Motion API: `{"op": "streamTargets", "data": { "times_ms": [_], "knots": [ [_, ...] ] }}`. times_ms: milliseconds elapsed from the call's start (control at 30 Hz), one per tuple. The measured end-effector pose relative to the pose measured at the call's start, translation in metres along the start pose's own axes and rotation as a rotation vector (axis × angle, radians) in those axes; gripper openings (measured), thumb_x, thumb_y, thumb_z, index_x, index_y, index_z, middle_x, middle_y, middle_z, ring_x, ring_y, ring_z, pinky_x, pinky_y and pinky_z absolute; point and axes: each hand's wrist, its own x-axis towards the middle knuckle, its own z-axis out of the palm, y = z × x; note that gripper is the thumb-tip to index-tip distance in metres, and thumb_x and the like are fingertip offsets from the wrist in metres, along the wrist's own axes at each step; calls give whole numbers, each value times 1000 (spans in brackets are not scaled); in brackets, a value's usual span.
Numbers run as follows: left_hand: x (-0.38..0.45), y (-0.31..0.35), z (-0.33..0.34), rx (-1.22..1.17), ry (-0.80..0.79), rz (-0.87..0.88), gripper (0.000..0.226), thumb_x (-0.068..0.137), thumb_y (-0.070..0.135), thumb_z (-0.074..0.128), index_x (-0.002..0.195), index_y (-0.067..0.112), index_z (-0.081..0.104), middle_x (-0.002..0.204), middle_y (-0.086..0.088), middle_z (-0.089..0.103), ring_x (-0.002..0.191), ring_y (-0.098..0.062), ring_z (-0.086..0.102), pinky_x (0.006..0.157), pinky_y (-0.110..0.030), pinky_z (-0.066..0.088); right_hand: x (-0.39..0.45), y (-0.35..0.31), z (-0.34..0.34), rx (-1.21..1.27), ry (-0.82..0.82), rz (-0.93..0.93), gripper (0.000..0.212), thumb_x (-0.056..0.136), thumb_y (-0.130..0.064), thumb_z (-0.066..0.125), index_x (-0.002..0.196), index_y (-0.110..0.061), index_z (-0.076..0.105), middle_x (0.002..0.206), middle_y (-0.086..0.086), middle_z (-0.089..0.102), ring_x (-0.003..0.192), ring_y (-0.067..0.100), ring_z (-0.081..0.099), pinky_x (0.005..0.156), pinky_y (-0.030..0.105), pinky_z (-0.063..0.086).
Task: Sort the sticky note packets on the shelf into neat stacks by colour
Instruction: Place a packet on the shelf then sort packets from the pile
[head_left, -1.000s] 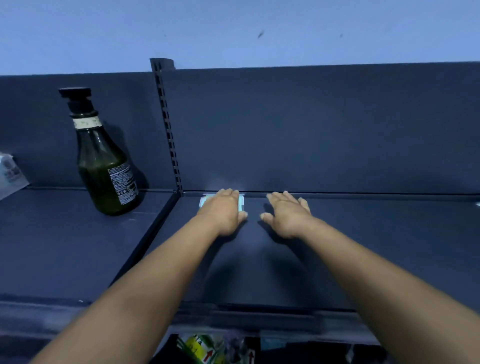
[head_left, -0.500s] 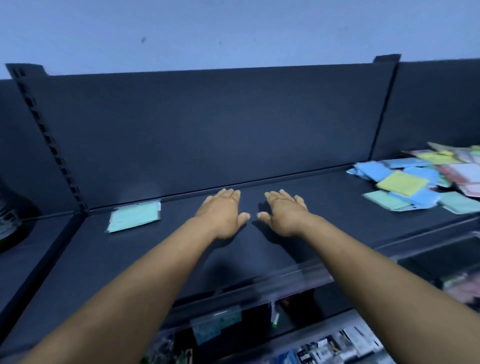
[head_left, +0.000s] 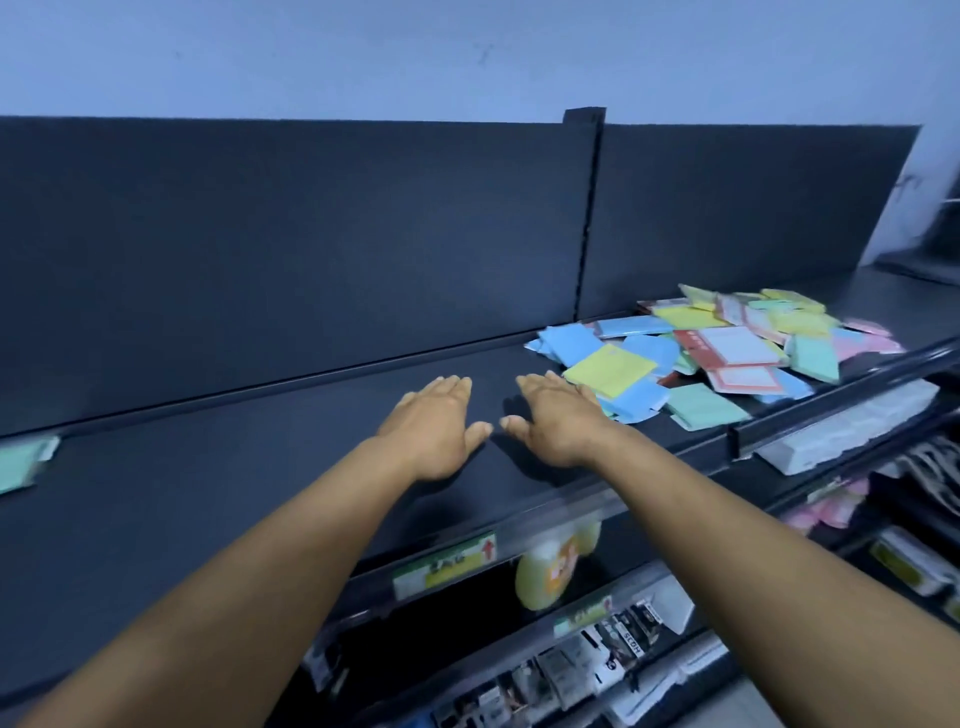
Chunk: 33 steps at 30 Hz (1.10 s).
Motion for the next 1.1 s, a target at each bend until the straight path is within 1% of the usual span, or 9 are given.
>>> {"op": "streamTargets", "data": {
  "times_ms": [267, 400, 500, 633, 833, 933, 1000, 1067, 1100],
  "knots": [
    [44, 62, 14, -14, -4, 3, 69, 98, 46, 37, 152, 10, 11, 160, -4, 12, 148, -17, 9, 118, -35, 13, 7, 81, -11, 51, -1, 28, 60, 99, -42, 39, 150, -16, 20, 159, -1, 18, 148, 16, 4, 118, 42, 4],
    [67, 80, 20, -5, -19, 34, 66, 98, 46, 38, 150, 10, 18, 157, -6, 21, 145, -20, 18, 116, -37, 19, 14, 109, -13, 51, 2, 72, 62, 100, -43, 37, 151, -13, 18, 159, 0, 17, 148, 17, 6, 117, 42, 5],
    [88, 86, 19, -4, -36, 56, 67, 98, 45, 38, 151, 10, 16, 158, -5, 18, 146, -19, 16, 116, -37, 18, 25, 125, -15, 43, 9, 112, 63, 100, -44, 37, 151, -13, 17, 159, 1, 17, 148, 18, 7, 117, 43, 6],
    [123, 86, 19, -23, -15, 79, 64, 97, 47, 39, 148, 9, 24, 154, -7, 30, 141, -23, 29, 112, -37, 28, 44, 140, -21, 44, 21, 168, 63, 100, -43, 38, 152, -13, 17, 158, 3, 21, 147, 19, 12, 118, 42, 10],
    [170, 76, 24, -74, -54, 60, 67, 99, 45, 36, 152, 10, 14, 159, -6, 17, 146, -21, 17, 117, -38, 19, 81, 150, -30, 42, 22, 188, 55, 102, -37, 36, 150, -14, 21, 157, 2, 25, 146, 18, 16, 118, 41, 12],
    [189, 68, 32, -80, -90, 61, 61, 101, 43, 30, 153, 16, 14, 160, -4, 15, 146, -21, 15, 117, -39, 18, 102, 151, -25, 15, -7, 151, 52, 103, -37, 31, 151, -18, 23, 158, -1, 20, 147, 16, 13, 116, 44, 8],
    [198, 64, 37, -73, -107, 76, 55, 101, 40, 26, 152, 21, 17, 160, -3, 15, 146, -21, 16, 116, -39, 18, 115, 152, -19, 2, -37, 119, 49, 102, -40, 28, 147, -20, 32, 157, -2, 23, 146, 16, 14, 116, 47, 7],
    [204, 60, 41, -46, -111, 84, 51, 102, 38, 23, 151, 24, 21, 159, -3, 18, 145, -21, 17, 115, -39, 18, 127, 150, -14, -16, -75, 77, 44, 102, -42, 23, 131, -20, 48, 148, 0, 38, 143, 18, 21, 114, 50, 8],
    [207, 57, 42, -30, -111, 80, 50, 103, 37, 22, 150, 25, 23, 158, -3, 20, 145, -21, 18, 115, -39, 19, 132, 146, -11, -24, -85, 48, 44, 102, -42, 21, 123, -20, 53, 141, 0, 45, 141, 19, 25, 113, 52, 9]
  ]
}}
